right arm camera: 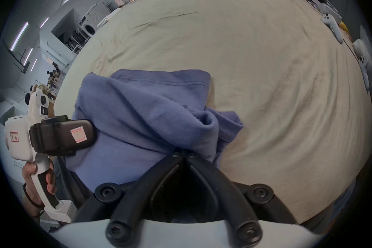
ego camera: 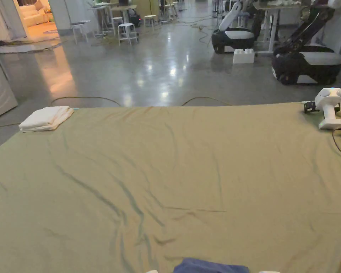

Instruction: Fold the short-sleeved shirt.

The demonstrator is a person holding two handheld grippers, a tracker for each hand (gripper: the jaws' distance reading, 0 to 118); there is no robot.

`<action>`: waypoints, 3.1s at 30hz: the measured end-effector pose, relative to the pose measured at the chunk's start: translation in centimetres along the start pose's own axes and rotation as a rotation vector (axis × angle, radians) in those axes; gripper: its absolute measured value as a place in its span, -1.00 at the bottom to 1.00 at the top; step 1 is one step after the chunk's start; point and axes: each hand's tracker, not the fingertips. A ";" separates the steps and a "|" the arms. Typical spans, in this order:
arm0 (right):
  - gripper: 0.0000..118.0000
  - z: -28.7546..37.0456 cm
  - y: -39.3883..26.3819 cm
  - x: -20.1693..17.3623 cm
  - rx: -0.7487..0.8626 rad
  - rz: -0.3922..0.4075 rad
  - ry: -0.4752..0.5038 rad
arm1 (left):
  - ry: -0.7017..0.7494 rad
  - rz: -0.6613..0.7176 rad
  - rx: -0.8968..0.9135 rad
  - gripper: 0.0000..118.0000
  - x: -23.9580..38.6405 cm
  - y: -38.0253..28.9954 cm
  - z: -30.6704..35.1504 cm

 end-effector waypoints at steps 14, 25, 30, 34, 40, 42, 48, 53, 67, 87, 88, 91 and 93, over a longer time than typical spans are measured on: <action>-1.00 8.9 -5.9 4.9 0.106 -0.017 0.052 | 0.517 -0.065 0.240 -0.39 -14.0 13.8 24.1; -1.00 10.4 -3.8 3.4 0.152 0.040 0.042 | 0.806 0.038 0.342 0.41 -17.9 15.7 26.4; -1.00 15.5 0.3 1.7 0.358 0.022 0.137 | 0.605 -0.259 0.623 0.41 -5.2 12.0 32.8; -1.00 21.8 2.7 -1.5 0.639 0.134 0.043 | 0.465 -0.463 0.805 0.41 4.9 7.2 35.0; -1.00 27.5 1.9 -3.3 0.905 0.141 0.011 | 0.379 -0.597 0.982 0.38 12.3 3.9 33.4; -1.00 28.6 1.5 -4.1 0.954 0.135 -0.026 | 0.401 -0.625 1.010 0.31 14.0 3.2 32.4; -1.00 30.7 0.4 -3.9 1.005 0.133 -0.060 | 0.327 -0.648 1.004 -0.92 16.4 1.9 29.8; -1.00 32.0 -0.2 -4.5 1.053 0.160 -0.102 | 0.359 -0.623 1.043 -1.00 17.4 -0.2 29.6; -1.00 32.4 0.0 -5.2 1.090 0.169 -0.110 | 0.406 -0.648 1.081 -1.00 17.8 -0.5 30.5; 1.00 32.1 -0.3 -4.3 1.144 0.162 -0.095 | 0.338 -0.596 1.071 0.76 17.6 -0.6 30.1; 1.00 32.1 -0.2 -4.2 1.139 0.160 -0.100 | 0.334 -0.602 1.068 0.76 17.5 -0.7 30.1; 1.00 31.9 -0.3 -4.0 1.127 0.149 -0.102 | 0.344 -0.622 1.064 0.76 17.7 -0.8 30.0; 1.00 32.0 -0.3 -4.1 1.124 0.137 -0.090 | 0.351 -0.630 1.063 0.76 17.8 -0.8 30.0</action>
